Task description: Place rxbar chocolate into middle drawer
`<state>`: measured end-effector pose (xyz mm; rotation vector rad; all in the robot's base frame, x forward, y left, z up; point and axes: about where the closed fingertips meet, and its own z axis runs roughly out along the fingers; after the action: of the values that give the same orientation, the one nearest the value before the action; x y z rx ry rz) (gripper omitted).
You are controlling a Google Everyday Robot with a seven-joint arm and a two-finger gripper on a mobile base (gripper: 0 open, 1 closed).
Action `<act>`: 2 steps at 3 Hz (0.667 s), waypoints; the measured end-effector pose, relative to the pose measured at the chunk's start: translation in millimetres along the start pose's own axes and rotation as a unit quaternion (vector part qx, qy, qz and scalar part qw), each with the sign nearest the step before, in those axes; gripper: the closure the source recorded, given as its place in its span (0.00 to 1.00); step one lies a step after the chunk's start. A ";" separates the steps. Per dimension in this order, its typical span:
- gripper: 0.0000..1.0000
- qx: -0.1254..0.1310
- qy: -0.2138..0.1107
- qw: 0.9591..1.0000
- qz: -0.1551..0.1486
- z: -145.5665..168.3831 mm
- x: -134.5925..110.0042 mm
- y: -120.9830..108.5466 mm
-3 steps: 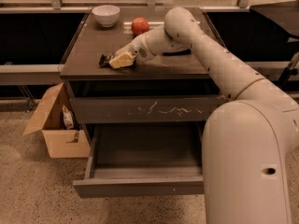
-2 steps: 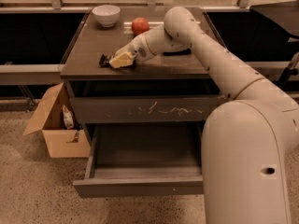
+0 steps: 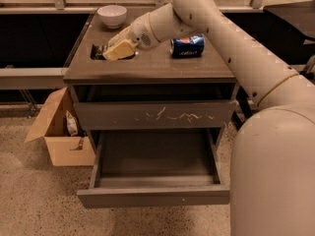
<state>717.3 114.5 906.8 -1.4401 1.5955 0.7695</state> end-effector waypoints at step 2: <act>1.00 -0.018 0.031 0.999 -0.005 -4.6 18.6 74.9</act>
Offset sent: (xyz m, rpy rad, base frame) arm -0.1203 -0.0052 -0.0289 -0.1053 0.0176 0.0410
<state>642.9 113.3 885.9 -1.5090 1.6287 0.7571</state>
